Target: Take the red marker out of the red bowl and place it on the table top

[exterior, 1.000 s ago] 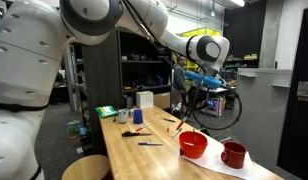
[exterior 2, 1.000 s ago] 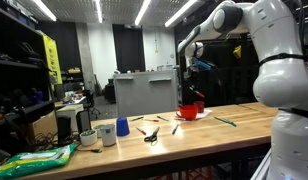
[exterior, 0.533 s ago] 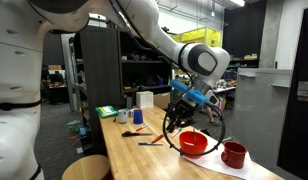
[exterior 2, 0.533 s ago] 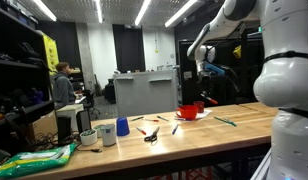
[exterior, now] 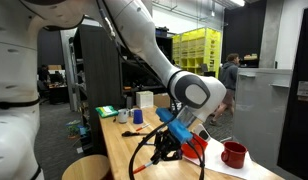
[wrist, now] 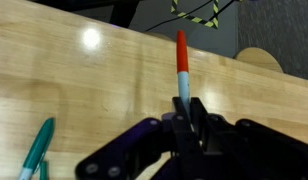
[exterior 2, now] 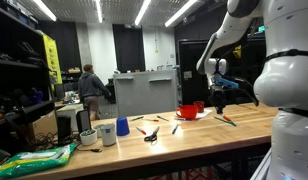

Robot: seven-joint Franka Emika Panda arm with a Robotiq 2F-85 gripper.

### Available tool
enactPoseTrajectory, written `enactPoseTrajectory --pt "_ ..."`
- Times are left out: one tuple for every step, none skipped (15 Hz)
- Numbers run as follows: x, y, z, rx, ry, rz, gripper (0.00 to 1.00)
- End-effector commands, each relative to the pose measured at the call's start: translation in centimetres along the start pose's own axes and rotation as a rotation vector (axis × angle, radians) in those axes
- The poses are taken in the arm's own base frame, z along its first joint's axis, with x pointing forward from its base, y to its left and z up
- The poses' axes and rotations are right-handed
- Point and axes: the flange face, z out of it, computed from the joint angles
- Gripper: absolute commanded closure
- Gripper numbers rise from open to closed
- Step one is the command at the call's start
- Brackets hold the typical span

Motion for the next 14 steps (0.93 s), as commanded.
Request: enactPoseTrajectory --pt "-0.9 1.1 2.2 0.006 0.024 0.054 0.97" --pt "-0.9 1.5 2.7 0.004 0.03 0.064 0.97" --pt "-0.9 1.8 2.9 0.002 0.038 0.069 0.97" --pt "-0.7 2.1 3.2 -0.003 0.045 0.072 0.97" --pt "-0.7 2.2 3.3 -0.008 0.052 0.071 0.97" --pt "-0.5 2.2 3.3 -0.013 0.061 0.069 0.97" --pt "-0.3 2.2 3.2 -0.018 0.071 0.066 0.97" --pt "-0.2 2.0 2.9 -0.021 0.081 0.059 0.97" --pt "-0.1 1.8 2.6 -0.029 0.09 0.053 0.97" --pt "0.0 1.6 2.4 -0.037 0.098 0.05 0.97" --pt "0.1 1.3 2.1 -0.043 0.107 0.044 0.97" --pt "0.2 1.1 1.8 -0.049 0.116 0.037 0.64" --pt "0.3 0.7 1.5 -0.057 0.127 0.028 0.63" --pt "0.2 0.2 1.1 -0.067 0.141 0.015 0.59"
